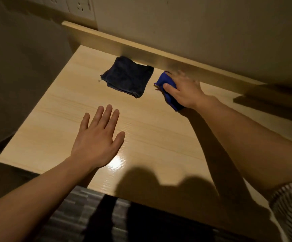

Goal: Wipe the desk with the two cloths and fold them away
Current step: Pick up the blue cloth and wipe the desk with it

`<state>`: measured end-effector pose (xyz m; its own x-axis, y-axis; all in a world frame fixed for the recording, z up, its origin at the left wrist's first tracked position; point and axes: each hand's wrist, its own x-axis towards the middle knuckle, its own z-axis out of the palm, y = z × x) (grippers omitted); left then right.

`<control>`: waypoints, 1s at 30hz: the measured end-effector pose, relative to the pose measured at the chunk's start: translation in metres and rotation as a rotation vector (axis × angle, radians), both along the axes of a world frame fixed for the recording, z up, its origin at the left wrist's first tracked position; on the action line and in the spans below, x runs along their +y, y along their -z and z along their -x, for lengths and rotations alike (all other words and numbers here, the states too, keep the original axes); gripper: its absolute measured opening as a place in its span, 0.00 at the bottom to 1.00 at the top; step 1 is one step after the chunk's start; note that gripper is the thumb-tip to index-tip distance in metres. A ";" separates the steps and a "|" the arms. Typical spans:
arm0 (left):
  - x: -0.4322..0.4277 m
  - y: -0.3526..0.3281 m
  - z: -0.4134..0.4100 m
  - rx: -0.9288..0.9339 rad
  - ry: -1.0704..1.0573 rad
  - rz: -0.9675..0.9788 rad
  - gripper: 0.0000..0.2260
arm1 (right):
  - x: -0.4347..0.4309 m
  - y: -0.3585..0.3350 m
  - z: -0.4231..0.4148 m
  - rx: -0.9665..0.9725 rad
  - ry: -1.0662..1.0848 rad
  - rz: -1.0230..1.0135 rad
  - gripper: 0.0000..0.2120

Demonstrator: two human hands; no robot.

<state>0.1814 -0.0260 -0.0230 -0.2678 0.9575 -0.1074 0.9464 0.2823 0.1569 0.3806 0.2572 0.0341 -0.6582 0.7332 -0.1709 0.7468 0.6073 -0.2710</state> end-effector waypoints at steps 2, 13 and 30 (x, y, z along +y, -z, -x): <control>-0.001 0.001 0.000 0.008 -0.004 -0.003 0.34 | 0.008 0.018 0.005 -0.118 -0.083 -0.071 0.31; -0.002 -0.003 -0.001 0.028 -0.009 0.013 0.34 | -0.049 0.037 -0.004 -0.067 -0.144 -0.140 0.34; -0.001 -0.010 -0.001 -0.052 0.016 0.007 0.34 | -0.259 0.030 -0.053 -0.039 -0.217 -0.063 0.29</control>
